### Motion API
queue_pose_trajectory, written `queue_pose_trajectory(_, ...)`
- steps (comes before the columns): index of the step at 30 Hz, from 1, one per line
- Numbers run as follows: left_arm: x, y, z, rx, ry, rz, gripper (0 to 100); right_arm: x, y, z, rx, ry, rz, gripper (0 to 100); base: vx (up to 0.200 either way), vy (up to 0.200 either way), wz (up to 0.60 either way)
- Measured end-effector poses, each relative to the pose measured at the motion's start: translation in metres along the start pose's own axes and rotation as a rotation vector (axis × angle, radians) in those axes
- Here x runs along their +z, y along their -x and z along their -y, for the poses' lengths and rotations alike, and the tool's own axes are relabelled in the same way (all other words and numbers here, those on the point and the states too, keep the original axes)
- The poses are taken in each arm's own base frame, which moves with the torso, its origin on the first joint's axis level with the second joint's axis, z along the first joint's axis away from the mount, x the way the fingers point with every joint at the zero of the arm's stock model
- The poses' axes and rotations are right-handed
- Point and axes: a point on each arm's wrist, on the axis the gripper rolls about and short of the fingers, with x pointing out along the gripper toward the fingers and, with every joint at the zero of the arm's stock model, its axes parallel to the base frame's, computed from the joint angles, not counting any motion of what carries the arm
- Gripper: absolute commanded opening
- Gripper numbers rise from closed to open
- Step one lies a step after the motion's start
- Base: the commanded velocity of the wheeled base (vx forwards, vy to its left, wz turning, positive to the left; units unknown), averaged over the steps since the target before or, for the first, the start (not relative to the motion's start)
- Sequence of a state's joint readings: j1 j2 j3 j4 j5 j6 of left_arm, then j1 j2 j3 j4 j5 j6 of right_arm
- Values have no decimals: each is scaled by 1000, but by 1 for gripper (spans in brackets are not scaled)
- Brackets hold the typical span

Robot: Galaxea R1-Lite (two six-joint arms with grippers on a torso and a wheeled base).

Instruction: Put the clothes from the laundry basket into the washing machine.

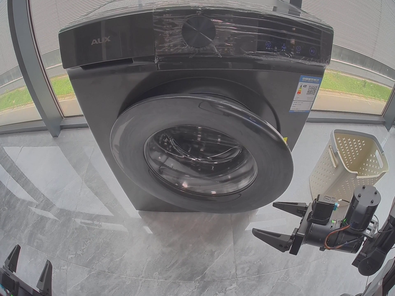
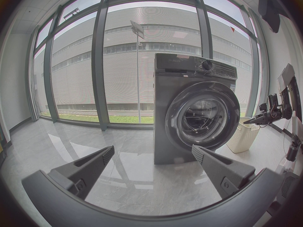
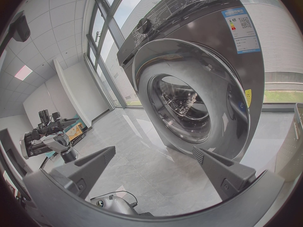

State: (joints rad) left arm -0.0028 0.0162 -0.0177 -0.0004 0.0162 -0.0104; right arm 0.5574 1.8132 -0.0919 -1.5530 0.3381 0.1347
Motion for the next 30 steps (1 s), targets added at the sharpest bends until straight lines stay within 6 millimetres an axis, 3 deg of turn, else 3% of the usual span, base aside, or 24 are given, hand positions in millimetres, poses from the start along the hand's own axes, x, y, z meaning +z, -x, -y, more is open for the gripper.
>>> queue_pose_trajectory(11, 0, 0, 0, 0, -7, 1, 100, 11, -8, 7, -19, 16, 56, 100, 36, 0, 0)
queue_pose_trajectory(18, 0, 0, 0, -1, -10, 0, 100, 30, -13, 30, -133, 31, 152, 100, 0, 0, 0)
queue_pose_trajectory(23, 0, 0, 0, -1, -10, 0, 100, 27, -9, 30, -143, 29, 140, 100, 0, 0, 0)
queue_pose_trajectory(30, 0, 0, 0, -1, -10, 0, 100, 18, -3, 18, -108, 24, 94, 100, 0, 171, 0)
